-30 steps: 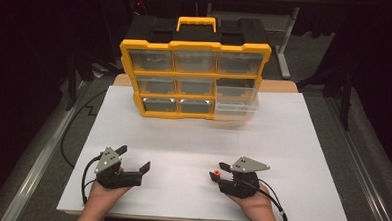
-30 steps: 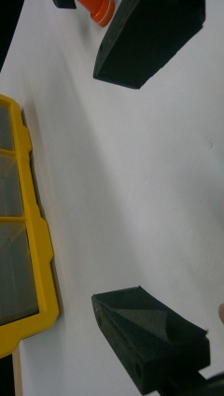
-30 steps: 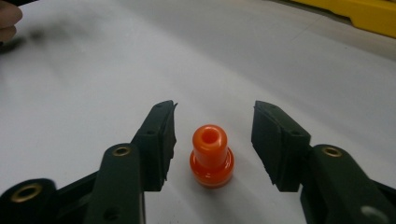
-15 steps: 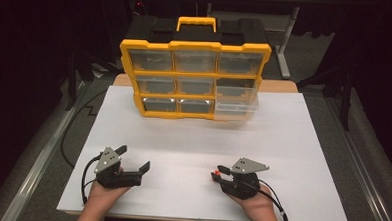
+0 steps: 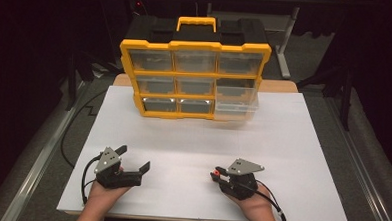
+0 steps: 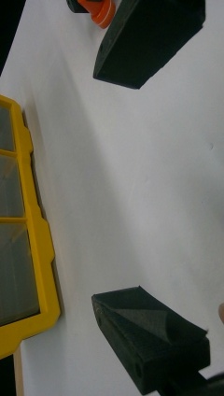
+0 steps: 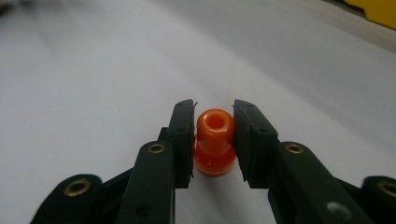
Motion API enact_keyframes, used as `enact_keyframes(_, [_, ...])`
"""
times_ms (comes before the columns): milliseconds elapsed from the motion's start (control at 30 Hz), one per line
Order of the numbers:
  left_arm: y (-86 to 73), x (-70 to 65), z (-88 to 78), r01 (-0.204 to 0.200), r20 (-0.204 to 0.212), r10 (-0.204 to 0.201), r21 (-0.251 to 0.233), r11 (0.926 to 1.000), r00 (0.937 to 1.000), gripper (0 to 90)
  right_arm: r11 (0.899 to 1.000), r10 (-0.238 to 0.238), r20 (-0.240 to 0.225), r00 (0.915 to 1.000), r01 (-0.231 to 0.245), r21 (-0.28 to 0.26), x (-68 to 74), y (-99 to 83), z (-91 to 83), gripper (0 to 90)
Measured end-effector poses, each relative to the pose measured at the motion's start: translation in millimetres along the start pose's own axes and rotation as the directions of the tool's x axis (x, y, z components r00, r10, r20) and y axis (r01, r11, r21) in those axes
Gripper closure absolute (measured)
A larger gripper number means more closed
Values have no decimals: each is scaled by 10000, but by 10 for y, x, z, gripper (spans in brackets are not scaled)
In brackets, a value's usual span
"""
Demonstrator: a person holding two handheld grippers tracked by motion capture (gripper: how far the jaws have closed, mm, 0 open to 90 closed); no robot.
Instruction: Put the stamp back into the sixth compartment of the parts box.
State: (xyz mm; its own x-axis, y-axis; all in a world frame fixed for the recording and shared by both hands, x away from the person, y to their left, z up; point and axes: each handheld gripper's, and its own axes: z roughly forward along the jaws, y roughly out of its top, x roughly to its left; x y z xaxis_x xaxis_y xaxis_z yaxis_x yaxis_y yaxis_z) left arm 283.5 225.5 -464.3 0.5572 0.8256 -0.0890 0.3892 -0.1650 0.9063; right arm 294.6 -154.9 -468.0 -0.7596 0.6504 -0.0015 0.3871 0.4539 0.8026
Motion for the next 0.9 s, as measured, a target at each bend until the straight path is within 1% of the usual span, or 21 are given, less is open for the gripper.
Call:
enact_keyframes(267, [-1, 5, 1, 10, -12, -10, 1, 10000, 10000, 2, 9999, -146, 83, 9999, 146, 31, 3, 4, 2, 726])
enact_keyframes(400, [-1, 3, 7, -53, 4, 53, 50, 10000, 10000, 2, 9999, -91, 55, 9999, 91, 56, 1, 5, -3, 730])
enact_keyframes(567, [-1, 1, 6, -31, 11, 31, 22, 10000, 10000, 2, 9998, -163, -9, 9999, 163, -83, -1, 12, -25, 734])
enact_keyframes(700, [-2, -1, 7, -21, 20, 21, 8, 10000, 10000, 2, 9996, -58, 66, 10000, 60, -263, -41, 20, -82, 734])
enact_keyframes(833, [-1, 2, 2, -29, 52, 29, -20, 10000, 10000, 2, 9995, 31, 170, 9999, -26, -304, -77, 18, -121, 734])
enact_keyframes(900, [0, 6, 3, 0, 55, 0, -24, 10000, 10000, 3, 9991, 136, 231, 9996, -127, -396, -118, 13, -161, 733])
